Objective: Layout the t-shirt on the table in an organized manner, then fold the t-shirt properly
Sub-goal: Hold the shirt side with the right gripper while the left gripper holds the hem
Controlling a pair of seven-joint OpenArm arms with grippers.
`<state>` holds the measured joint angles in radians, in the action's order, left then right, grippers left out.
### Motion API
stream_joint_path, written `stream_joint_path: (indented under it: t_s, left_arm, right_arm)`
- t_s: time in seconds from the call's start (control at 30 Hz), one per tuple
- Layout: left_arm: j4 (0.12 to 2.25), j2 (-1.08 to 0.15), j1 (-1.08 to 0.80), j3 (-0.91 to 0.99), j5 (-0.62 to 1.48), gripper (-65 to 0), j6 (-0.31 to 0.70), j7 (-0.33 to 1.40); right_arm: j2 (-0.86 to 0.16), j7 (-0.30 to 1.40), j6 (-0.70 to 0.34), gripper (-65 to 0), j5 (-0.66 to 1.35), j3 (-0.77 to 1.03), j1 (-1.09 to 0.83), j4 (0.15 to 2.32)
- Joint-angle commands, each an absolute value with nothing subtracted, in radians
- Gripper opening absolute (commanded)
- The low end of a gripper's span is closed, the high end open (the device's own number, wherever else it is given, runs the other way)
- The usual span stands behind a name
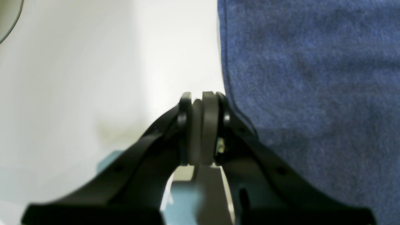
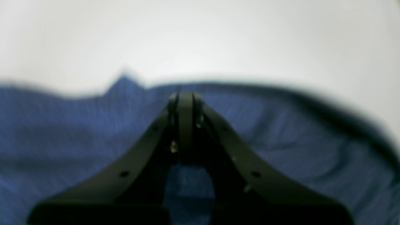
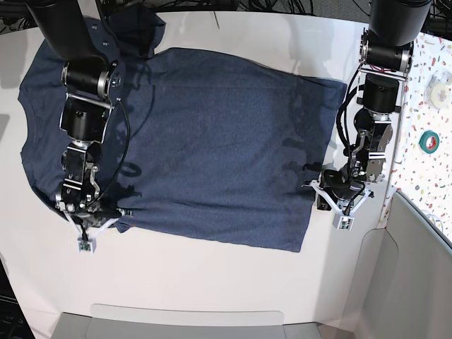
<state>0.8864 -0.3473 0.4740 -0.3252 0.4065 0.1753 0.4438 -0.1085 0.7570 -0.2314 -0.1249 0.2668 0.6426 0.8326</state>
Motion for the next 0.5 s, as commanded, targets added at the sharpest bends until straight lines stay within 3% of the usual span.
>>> stream_joint_path:
  t_s: [0.0,0.2,0.47]
  left_arm:
    - [0.891,-0.357,0.486,-0.321,0.4,-59.0,0.171,0.483]
    - [0.891,-0.357,0.484,-0.321,0.4,-59.0,0.171,0.483]
    - [0.891,-0.355,0.469,-0.321,0.4,-59.0,0.171,0.483]
  right_arm:
    - [-0.125,0.731,-0.225,-65.0,-0.125,0.252,0.673,0.851]
    - [-0.13,0.727,-0.222,-65.0,-0.125,0.191,0.653,0.826]
    - [-0.16,0.573,-0.217,-65.0,-0.125,0.188,0.691,0.67]
